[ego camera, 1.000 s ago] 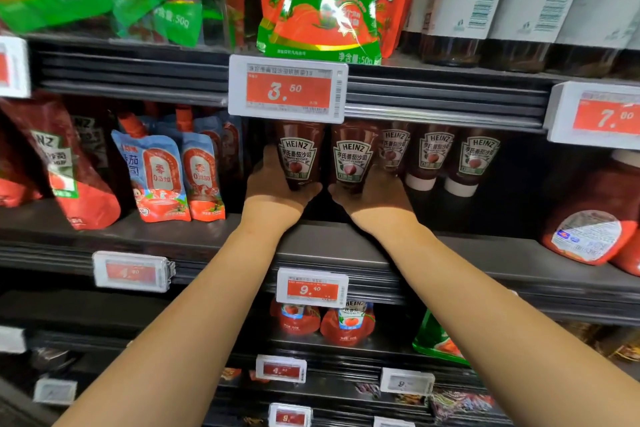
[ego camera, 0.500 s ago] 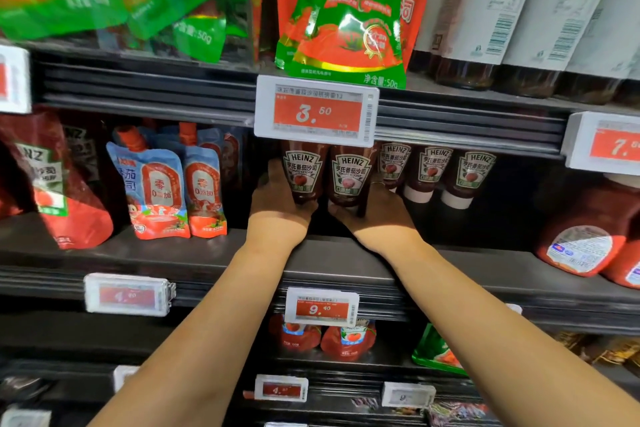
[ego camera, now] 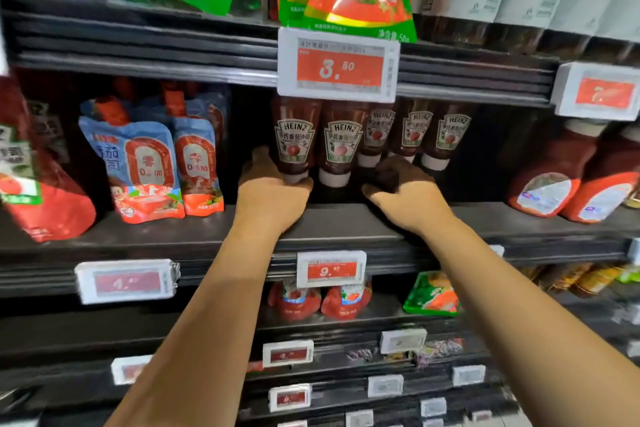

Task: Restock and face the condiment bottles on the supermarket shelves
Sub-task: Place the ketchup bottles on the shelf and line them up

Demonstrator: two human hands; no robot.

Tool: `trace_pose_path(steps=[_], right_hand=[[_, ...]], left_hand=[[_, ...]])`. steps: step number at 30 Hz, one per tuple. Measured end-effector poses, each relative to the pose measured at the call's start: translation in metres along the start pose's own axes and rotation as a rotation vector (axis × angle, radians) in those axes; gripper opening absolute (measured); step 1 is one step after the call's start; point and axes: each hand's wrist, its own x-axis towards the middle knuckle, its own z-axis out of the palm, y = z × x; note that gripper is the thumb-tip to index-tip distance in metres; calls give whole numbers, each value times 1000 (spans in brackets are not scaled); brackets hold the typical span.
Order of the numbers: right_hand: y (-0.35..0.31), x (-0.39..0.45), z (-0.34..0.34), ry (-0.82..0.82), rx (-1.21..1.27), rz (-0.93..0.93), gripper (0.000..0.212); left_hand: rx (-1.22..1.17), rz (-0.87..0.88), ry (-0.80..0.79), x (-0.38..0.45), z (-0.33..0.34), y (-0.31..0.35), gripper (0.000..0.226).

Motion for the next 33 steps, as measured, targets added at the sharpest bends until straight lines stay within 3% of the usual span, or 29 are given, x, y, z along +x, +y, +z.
trace_pose_path(steps=[4,8,12,21,24,27,30,33], right_hand=[[9,-17,-13,-43,-164,3,44],[15,-32,-25,-42,-120,20,38],[31,-48,-39,-37,-96,-45,25],[91,-88,-59,63,-17,-319,25],[115,-101,-59,136,53,-439,17],[141,-127,-48,250,230,-555,28],[173,-162,-27,282,330,-541,28],[214,-210,11,58,349,-326,25]], left_hand=[[33,-60,57,-12,-14,-4,67],[88,-19,27,-30,-19,2,46],[169,-3,62,-47,-21,5,41],[319,212,198,-114,-13,3,15],[208,265,326,-147,-6,-1,18],[130,300,418,-188,13,-15,24],[185,149,303,-223,37,-51,21],[199,-203,7,-250,66,-107,12]])
